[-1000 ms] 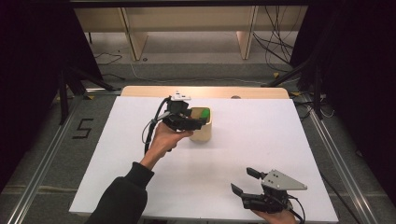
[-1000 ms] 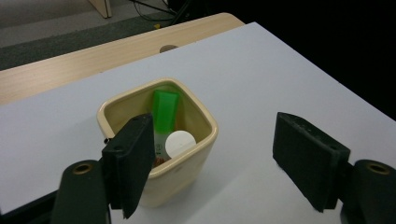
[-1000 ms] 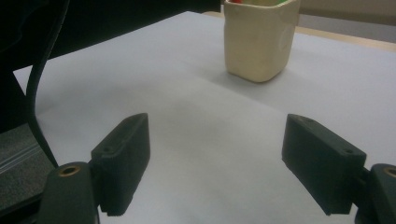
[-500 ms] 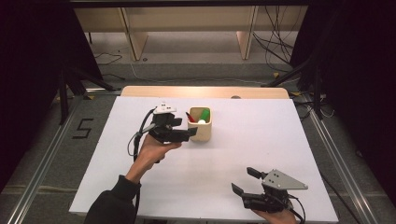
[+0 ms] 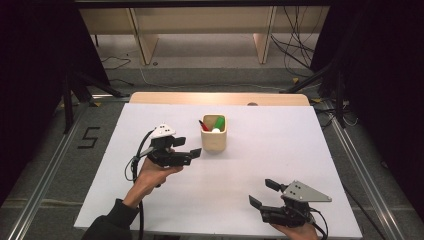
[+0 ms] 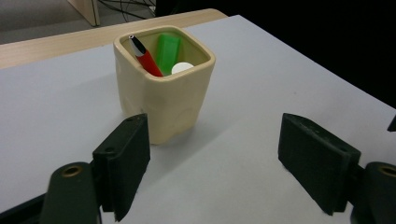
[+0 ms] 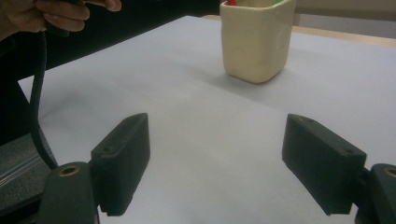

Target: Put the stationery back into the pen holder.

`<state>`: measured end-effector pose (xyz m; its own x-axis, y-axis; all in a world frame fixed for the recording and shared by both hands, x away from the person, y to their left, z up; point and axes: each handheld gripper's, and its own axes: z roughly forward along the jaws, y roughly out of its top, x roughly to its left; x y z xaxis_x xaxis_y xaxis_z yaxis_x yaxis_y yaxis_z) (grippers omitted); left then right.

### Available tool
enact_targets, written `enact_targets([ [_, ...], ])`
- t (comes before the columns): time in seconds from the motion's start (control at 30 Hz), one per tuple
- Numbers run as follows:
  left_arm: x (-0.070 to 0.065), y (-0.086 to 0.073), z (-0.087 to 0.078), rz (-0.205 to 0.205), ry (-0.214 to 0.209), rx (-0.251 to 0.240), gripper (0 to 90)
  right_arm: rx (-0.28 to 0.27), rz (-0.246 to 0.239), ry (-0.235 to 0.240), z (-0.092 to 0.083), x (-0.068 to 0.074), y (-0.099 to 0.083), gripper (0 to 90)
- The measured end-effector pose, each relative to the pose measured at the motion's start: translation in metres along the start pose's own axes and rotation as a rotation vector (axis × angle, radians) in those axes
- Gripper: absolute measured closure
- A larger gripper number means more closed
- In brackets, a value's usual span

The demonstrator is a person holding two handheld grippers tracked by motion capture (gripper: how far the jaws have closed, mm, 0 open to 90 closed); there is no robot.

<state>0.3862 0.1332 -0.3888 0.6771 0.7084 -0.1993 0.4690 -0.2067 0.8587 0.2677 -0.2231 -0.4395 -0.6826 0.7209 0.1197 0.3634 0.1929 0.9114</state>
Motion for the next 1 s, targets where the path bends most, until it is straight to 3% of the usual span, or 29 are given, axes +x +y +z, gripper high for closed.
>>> enact_targets([
  [0.27,-0.007,-0.015,-0.012,0.038,-0.034,-0.026,21.8,-0.005,0.011,-0.009,0.0,-0.001,0.0,22.9],
  [0.43,-0.007,-0.026,-0.021,0.032,-0.041,-0.065,21.9,-0.005,0.005,-0.011,0.0,-0.001,-0.001,22.5],
  [0.6,-0.004,-0.037,-0.027,0.018,-0.05,-0.069,22.0,-0.007,0.005,-0.013,0.0,-0.002,-0.001,22.5],
  [0.8,-0.008,-0.05,-0.03,0.053,-0.047,-0.072,21.7,-0.009,0.003,-0.016,0.0,-0.002,-0.001,22.4],
  [1.0,-0.01,-0.061,-0.036,0.051,-0.05,-0.088,21.7,-0.01,0.003,-0.014,-0.001,-0.001,-0.001,22.2],
])
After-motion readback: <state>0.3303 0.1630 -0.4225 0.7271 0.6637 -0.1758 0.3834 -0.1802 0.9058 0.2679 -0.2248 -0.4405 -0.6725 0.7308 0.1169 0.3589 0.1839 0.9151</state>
